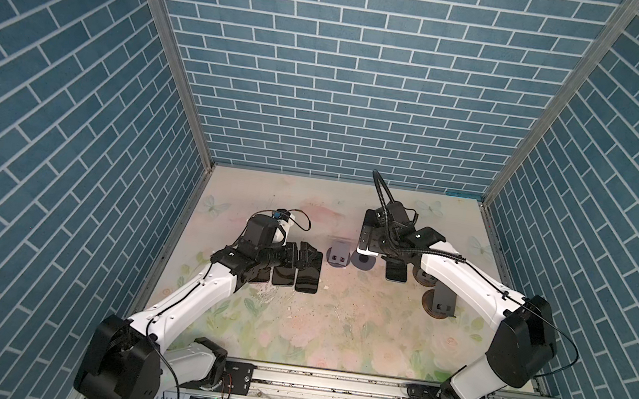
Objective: Remove the phone from the phone stand
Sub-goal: 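Close the right gripper on the tall black phone's top edge, then lift the tall black phone up off its dark round stand with the right gripper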
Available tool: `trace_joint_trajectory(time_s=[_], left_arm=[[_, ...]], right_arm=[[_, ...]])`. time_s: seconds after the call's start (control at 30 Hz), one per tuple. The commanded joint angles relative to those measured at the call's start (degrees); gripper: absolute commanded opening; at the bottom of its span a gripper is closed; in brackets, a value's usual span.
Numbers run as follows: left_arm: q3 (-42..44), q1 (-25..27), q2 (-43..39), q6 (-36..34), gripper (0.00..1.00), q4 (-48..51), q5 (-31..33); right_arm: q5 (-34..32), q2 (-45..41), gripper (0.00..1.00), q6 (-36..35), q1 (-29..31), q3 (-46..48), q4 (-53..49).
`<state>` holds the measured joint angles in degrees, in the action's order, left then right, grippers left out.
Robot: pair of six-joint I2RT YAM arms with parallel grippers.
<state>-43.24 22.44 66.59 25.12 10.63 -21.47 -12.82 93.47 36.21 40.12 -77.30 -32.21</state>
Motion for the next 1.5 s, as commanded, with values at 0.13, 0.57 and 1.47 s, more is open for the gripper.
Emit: trace_joint_trajectory(time_s=[0.13, 0.57, 1.47], left_arm=[[-0.52, 0.29, 0.02, -2.78, 1.0, 2.06, 2.06], [-0.79, 0.31, 1.11, -4.48, 1.0, 3.15, 4.33], [1.05, 0.26, 0.74, -6.03, 1.0, 3.36, 6.36]], right_arm=[[-2.5, 5.32, 0.99, 0.28, 0.31, -6.62, -0.59], [-6.58, 11.82, 0.99, 0.77, 0.31, -10.88, 0.48], [-10.14, 18.7, 0.81, 5.89, 0.38, -14.87, -2.92]])
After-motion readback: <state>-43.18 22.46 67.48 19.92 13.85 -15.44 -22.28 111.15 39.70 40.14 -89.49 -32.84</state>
